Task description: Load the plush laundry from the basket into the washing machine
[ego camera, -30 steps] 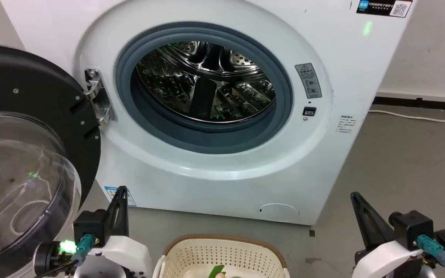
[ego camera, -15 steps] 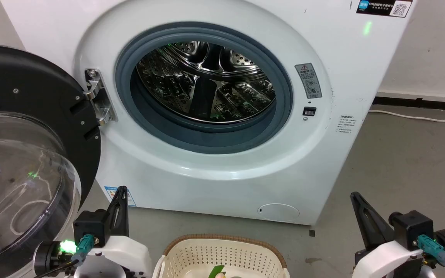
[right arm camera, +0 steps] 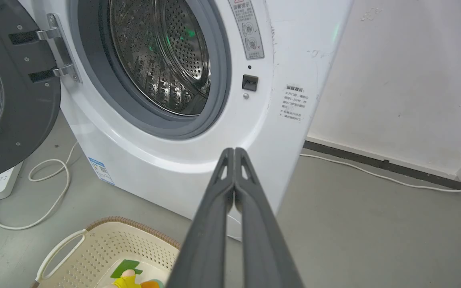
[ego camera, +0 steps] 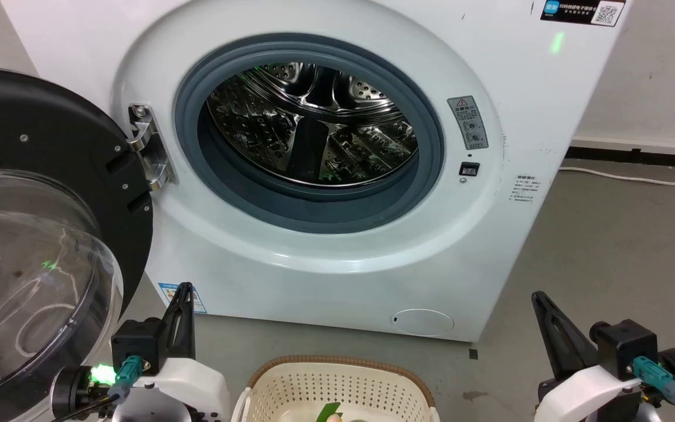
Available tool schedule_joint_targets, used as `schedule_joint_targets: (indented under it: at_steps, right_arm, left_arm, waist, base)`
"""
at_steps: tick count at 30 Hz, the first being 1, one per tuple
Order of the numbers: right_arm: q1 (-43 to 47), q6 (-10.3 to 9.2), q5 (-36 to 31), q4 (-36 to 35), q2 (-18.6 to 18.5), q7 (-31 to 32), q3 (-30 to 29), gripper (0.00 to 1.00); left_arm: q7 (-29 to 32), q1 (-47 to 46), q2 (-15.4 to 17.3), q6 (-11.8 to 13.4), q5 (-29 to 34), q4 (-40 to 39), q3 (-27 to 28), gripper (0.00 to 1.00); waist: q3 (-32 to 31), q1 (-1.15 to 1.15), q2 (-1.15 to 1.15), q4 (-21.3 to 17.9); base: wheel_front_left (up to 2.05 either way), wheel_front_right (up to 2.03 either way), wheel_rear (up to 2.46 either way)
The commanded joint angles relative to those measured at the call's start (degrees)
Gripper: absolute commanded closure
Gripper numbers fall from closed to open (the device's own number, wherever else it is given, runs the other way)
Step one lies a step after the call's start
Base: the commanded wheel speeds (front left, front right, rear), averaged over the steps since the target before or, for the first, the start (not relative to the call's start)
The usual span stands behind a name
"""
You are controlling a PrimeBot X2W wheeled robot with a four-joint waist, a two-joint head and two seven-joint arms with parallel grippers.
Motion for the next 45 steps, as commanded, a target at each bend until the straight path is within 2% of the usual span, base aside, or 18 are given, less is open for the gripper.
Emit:
schedule_joint_targets:
  at_steps: [1,2,3,16,27,45]
  right_arm:
    - [-0.7,-0.05,-0.4,0.1,0.2,0.1,-0.1,1.00]
    - [-0.7,-0.05,-0.4,0.1,0.2,0.1,-0.1,1.00]
    - [0.0,0.00,0.0,0.0,0.0,0.0,0.0,0.00]
    - [-0.1,0.00,0.7,-0.4,0.0,-1.1,-0.3,0.00]
    - [-1.4,-0.01,1.6,-1.3,0.0,-2.4,-0.6,0.00]
    - [-4.4,-0.02,4.0,-2.6,0.0,-4.6,0.1,0.00]
  left_arm:
    - [0.0,1.0,0.0,-0.2,0.1,-0.2,0.0,1.00]
    - [0.0,1.0,0.0,-0.2,0.1,-0.2,0.0,1.00]
    - [0.0,0.0,0.0,0.0,0.0,0.0,0.0,0.00]
    - [-1.1,0.0,0.0,0.6,-0.1,-0.1,-0.9,0.00]
    - [-2.4,-1.9,0.3,0.1,-0.1,2.0,-2.4,0.00]
    - [-3.4,-9.2,1.6,-2.1,-0.8,14.7,-5.5,0.00]
  waist:
    - [0.0,0.00,0.00,0.0]
    - [0.0,0.00,0.00,0.0]
    - [0.0,0.00,0.00,0.0]
    - [0.7,0.00,0.00,-0.3]
    - [4.1,0.00,0.00,-1.6]
    - [12.1,0.00,0.00,-5.1]
  base:
    - [0.00,0.00,0.00]
    - [0.00,0.00,0.00]
    - [0.00,0.00,0.00]
    - [0.00,0.00,0.00]
    - [0.00,0.00,0.00]
    - [0.00,0.00,0.00]
